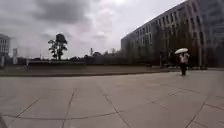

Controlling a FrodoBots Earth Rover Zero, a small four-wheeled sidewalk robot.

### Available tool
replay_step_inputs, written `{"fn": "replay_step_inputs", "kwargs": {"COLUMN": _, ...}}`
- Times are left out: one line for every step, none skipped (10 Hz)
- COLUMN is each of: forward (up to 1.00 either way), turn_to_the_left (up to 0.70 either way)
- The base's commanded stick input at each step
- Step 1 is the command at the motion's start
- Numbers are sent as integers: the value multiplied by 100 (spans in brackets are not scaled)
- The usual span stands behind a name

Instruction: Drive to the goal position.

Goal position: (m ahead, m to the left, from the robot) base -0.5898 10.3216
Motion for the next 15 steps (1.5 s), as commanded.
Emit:
{"fn": "replay_step_inputs", "kwargs": {"forward": 45, "turn_to_the_left": 27}}
{"fn": "replay_step_inputs", "kwargs": {"forward": 45, "turn_to_the_left": 27}}
{"fn": "replay_step_inputs", "kwargs": {"forward": 45, "turn_to_the_left": 27}}
{"fn": "replay_step_inputs", "kwargs": {"forward": 45, "turn_to_the_left": 27}}
{"fn": "replay_step_inputs", "kwargs": {"forward": 45, "turn_to_the_left": 27}}
{"fn": "replay_step_inputs", "kwargs": {"forward": 45, "turn_to_the_left": 27}}
{"fn": "replay_step_inputs", "kwargs": {"forward": 45, "turn_to_the_left": 27}}
{"fn": "replay_step_inputs", "kwargs": {"forward": 45, "turn_to_the_left": 27}}
{"fn": "replay_step_inputs", "kwargs": {"forward": 45, "turn_to_the_left": 27}}
{"fn": "replay_step_inputs", "kwargs": {"forward": 45, "turn_to_the_left": 27}}
{"fn": "replay_step_inputs", "kwargs": {"forward": 45, "turn_to_the_left": 27}}
{"fn": "replay_step_inputs", "kwargs": {"forward": 45, "turn_to_the_left": 27}}
{"fn": "replay_step_inputs", "kwargs": {"forward": 45, "turn_to_the_left": 27}}
{"fn": "replay_step_inputs", "kwargs": {"forward": 45, "turn_to_the_left": 27}}
{"fn": "replay_step_inputs", "kwargs": {"forward": 45, "turn_to_the_left": 27}}
